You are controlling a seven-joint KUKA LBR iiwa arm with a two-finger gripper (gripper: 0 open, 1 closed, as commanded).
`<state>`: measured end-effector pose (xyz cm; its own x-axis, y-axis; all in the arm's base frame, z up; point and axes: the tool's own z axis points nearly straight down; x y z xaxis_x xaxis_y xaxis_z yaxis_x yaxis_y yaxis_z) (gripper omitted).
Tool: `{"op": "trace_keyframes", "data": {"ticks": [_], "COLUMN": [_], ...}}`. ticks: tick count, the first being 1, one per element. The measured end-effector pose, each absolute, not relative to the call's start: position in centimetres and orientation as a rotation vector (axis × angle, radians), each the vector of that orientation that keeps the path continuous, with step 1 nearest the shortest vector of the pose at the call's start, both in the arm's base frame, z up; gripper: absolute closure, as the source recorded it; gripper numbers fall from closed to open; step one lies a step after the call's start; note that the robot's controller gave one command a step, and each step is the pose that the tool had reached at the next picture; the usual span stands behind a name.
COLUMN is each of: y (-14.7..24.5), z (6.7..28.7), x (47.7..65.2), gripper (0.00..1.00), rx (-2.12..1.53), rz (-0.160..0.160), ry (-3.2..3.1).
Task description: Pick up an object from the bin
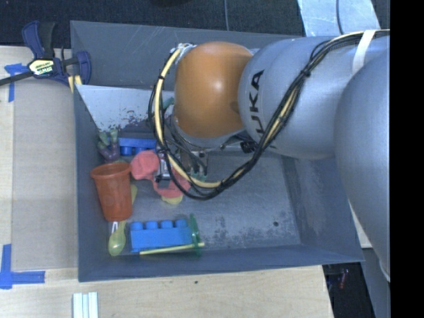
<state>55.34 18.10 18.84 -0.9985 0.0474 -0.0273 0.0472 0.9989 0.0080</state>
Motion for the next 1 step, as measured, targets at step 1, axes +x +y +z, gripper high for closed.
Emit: {"op": "trace_keyframes", "data": {"ticks": [1], "y": [16.61], "z": [12.96], "x": [56.90], "gripper": [1.00], "rx": [-0.146], "rz": [0.009], "ry": [3.108]}}
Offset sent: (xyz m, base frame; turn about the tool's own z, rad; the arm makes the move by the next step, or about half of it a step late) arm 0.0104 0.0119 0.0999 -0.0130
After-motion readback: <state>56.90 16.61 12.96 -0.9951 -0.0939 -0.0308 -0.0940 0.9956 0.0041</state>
